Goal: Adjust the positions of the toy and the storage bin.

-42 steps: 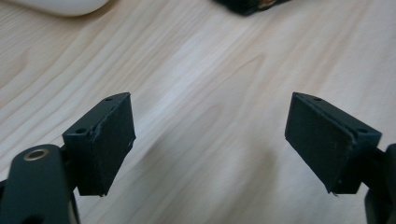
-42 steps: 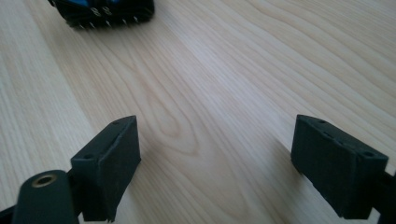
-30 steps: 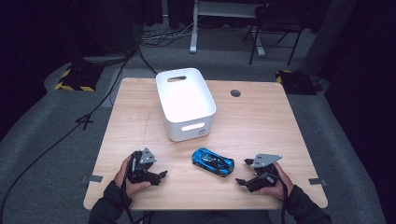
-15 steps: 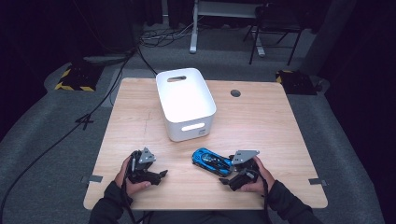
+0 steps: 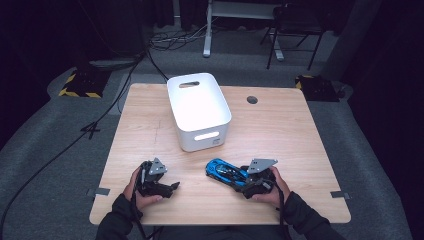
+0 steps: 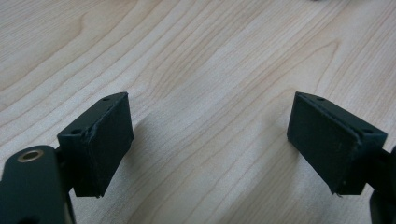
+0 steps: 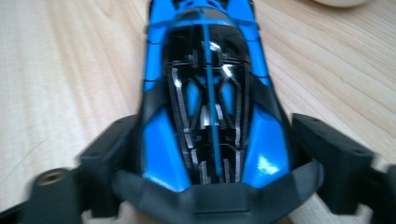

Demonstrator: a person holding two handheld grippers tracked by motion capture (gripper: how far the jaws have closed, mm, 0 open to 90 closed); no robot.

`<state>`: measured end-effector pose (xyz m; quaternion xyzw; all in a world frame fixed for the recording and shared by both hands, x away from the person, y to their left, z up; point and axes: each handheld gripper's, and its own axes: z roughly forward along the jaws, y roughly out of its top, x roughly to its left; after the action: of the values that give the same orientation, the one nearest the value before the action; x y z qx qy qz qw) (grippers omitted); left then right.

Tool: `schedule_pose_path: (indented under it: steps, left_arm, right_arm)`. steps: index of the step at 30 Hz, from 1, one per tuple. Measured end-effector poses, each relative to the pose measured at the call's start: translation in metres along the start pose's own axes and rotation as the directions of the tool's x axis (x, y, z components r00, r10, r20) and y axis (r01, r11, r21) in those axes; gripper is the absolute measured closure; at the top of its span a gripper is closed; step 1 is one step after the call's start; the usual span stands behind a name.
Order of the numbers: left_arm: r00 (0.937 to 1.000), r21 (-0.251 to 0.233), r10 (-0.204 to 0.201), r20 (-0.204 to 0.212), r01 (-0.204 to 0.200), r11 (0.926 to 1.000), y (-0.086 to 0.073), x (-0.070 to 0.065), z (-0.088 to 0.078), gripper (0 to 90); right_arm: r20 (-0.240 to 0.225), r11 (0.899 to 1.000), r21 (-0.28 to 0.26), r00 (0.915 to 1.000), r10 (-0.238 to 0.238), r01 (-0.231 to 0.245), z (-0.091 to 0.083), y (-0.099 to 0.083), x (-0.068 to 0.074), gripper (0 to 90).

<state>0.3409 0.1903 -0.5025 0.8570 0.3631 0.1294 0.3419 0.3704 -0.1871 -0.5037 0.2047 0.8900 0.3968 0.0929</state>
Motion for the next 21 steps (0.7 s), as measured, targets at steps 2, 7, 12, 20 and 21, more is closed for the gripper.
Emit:
schedule_pose_path:
  steps: [2,7,12,20,21]
  left_arm:
    - [1.0,0.0,0.0,0.0,0.0,1.0,0.0,0.0,0.0,14.7]
    - [1.0,0.001,0.0,0.0,0.0,1.0,0.0,0.0,0.0,14.7]
    - [1.0,0.0,0.001,-0.001,-0.001,1.0,0.0,0.0,0.0,14.7]
    - [1.0,0.005,0.005,0.0,-0.005,1.0,0.002,0.0,0.001,14.6]
    - [0.9998,0.007,0.019,-0.006,-0.019,0.9998,0.003,0.001,0.001,14.6]
  right_arm:
    - [0.001,1.0,0.003,0.9999,-0.017,0.017,-0.001,-0.001,-0.001,23.9]
    - [-0.009,1.0,0.002,0.9999,-0.009,0.009,-0.002,-0.002,-0.002,24.2]
    - [-0.018,1.0,0.008,0.9998,-0.01,0.01,-0.009,-0.006,-0.005,24.3]
    - [0.026,0.999,0.011,0.9991,0.032,-0.033,-0.046,-0.039,-0.022,24.3]
    - [0.034,0.999,0.011,0.9988,0.034,-0.035,-0.051,-0.043,-0.024,24.3]
